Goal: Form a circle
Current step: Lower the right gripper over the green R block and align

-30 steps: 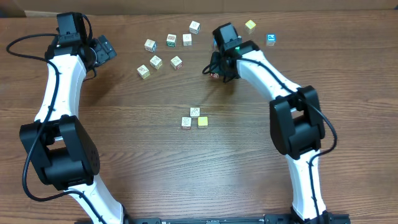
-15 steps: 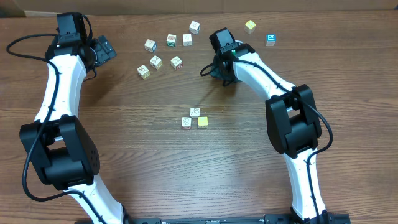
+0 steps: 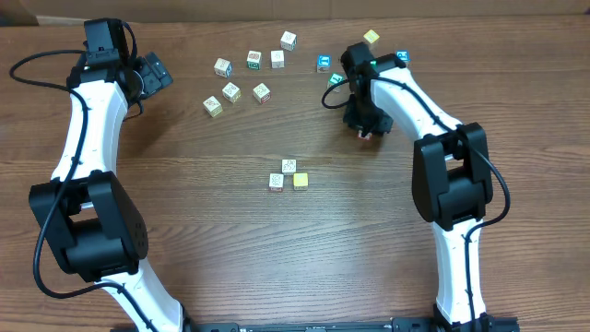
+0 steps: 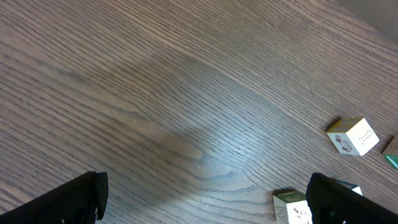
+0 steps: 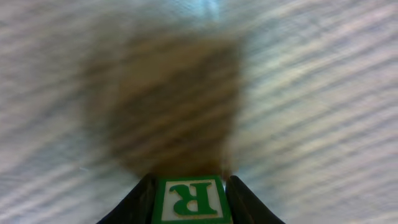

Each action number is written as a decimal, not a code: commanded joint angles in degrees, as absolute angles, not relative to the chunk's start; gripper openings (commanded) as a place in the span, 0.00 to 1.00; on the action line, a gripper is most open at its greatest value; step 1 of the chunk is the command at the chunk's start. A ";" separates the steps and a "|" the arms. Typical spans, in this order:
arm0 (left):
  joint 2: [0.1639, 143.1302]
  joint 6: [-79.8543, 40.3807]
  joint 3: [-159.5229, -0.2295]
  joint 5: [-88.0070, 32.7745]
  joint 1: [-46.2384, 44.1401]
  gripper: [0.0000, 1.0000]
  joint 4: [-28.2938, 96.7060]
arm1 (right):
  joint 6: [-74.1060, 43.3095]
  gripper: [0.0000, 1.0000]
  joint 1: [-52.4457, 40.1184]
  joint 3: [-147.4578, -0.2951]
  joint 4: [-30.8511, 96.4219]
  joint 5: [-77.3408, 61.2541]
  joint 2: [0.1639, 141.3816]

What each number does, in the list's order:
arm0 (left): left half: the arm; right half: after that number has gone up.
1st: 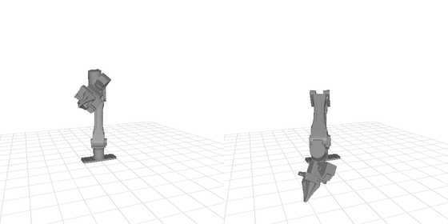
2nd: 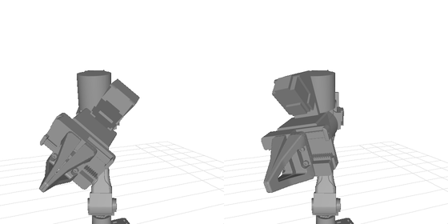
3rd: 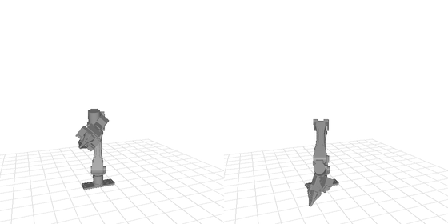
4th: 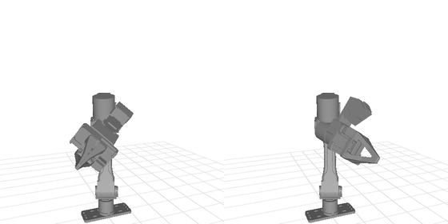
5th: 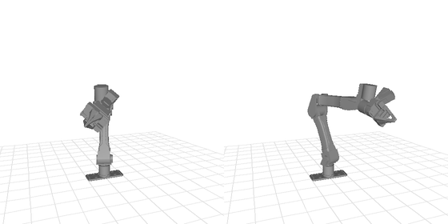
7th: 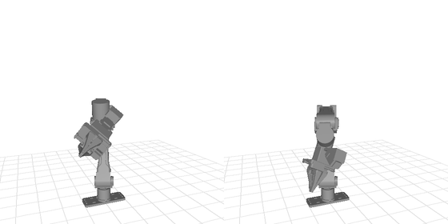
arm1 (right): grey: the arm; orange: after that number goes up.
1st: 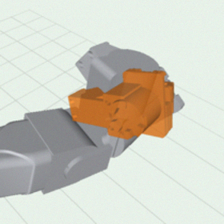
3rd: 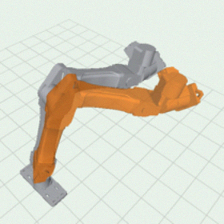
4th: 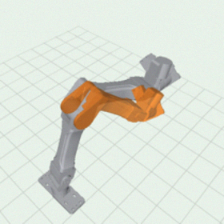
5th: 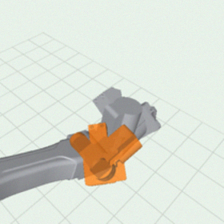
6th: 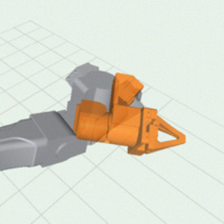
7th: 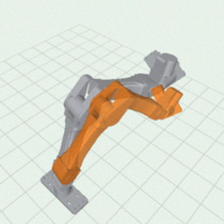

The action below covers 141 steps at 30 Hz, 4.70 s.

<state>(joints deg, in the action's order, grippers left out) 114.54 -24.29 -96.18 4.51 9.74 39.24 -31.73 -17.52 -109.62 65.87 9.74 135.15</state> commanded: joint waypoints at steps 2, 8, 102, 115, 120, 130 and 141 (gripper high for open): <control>113.89 -24.45 -96.79 4.45 9.34 1.00 39.16 | -29.78 0.43 -17.06 -108.84 67.59 2.74 136.31; 113.89 -24.45 -96.79 4.45 9.34 0.99 39.16 | -29.76 0.49 -16.78 -112.62 69.06 1.85 136.03; 113.89 -24.45 -96.79 4.45 9.04 1.00 39.16 | -25.41 0.04 -16.36 -119.22 79.61 -4.97 135.50; 113.89 -24.45 -96.79 4.45 8.97 1.00 39.16 | -21.98 0.11 -16.60 -119.22 80.05 -1.56 135.50; 113.89 -24.45 -96.79 4.45 8.97 1.00 39.16 | -21.98 0.19 -17.50 -119.22 80.07 -1.56 135.52; 113.89 -24.45 -96.79 4.45 8.97 1.00 39.16 | -21.96 0.29 -19.57 -119.22 80.01 -1.06 135.52; 113.89 -24.45 -96.79 4.45 8.97 0.99 39.16 | -18.87 0.42 -19.88 -119.22 80.03 0.89 135.55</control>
<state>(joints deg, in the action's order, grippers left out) 114.54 -24.29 -96.18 4.51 9.37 39.24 -21.12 -19.90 -117.67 80.18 0.38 135.59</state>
